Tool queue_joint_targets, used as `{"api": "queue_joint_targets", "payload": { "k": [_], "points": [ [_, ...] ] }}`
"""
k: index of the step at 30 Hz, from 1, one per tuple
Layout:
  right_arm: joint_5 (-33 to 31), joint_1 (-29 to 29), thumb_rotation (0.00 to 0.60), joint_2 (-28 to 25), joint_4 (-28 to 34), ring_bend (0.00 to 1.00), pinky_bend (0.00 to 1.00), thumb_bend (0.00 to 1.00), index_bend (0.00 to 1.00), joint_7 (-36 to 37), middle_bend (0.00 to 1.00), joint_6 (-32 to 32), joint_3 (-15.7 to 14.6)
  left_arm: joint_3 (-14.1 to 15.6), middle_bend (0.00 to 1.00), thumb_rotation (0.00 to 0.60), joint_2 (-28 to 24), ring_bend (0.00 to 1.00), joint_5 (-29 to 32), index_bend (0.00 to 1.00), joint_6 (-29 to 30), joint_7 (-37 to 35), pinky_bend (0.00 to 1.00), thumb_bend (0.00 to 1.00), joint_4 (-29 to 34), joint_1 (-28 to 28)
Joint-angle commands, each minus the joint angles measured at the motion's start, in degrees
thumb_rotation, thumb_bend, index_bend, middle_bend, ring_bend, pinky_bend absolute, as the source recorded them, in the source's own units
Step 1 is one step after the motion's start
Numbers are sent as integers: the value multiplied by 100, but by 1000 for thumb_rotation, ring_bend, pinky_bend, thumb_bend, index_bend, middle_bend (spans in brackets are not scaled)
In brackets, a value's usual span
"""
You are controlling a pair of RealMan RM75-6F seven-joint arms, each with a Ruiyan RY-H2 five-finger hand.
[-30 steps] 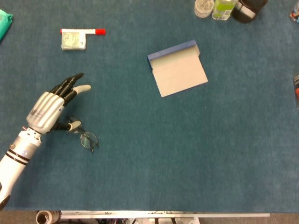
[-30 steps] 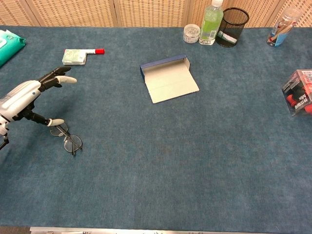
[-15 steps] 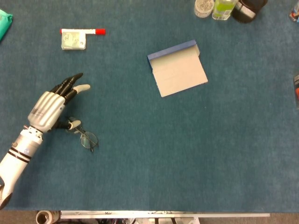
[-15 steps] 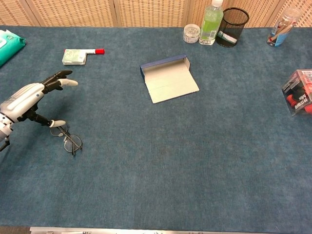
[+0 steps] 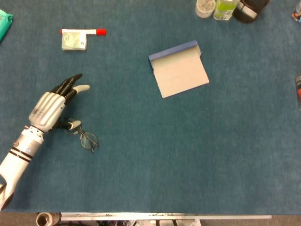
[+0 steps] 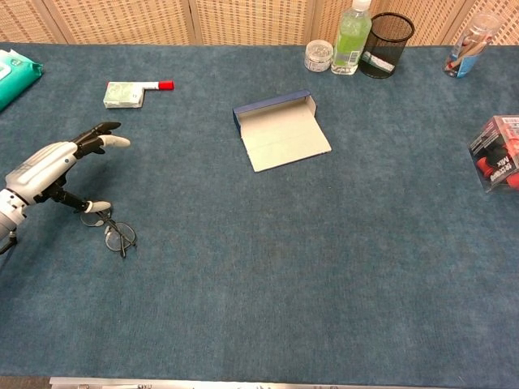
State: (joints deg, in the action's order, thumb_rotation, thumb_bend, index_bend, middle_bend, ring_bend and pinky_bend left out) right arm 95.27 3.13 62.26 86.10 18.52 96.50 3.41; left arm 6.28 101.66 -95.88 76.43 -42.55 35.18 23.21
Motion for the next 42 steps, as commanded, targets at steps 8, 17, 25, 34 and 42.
{"api": "queue_joint_targets", "payload": {
  "k": [8, 17, 25, 34, 42],
  "points": [
    [15, 7, 600, 14, 8, 253, 329, 341, 575, -43, 461, -16, -8, 87, 9, 600, -520, 65, -290, 158, 957, 252, 200, 0, 815, -172],
    [-5, 32, 600, 66, 7, 253, 329, 341, 575, -168, 461, -81, -6, 221, 10, 600, -2097, 66, -583, 158, 1807, 795, 200, 0, 3206, -409],
    [-21, 88, 600, 164, 9, 253, 329, 341, 575, -388, 461, -222, -22, 8, 14, 600, -3087, 66, -87, 162, 2146, 2532, 200, 0, 4687, -959],
    [-78, 147, 600, 228, -3, 253, 329, 341, 575, -508, 461, -368, -22, -630, 15, 600, -2951, 66, 572, 167, 2612, 3388, 200, 0, 4456, -1399],
    [-179, 222, 600, 263, -39, 253, 329, 341, 575, -549, 461, -532, 7, -830, 15, 600, -2692, 65, 578, 171, 2579, 3738, 199, 0, 3812, -1429]
  ]
}}
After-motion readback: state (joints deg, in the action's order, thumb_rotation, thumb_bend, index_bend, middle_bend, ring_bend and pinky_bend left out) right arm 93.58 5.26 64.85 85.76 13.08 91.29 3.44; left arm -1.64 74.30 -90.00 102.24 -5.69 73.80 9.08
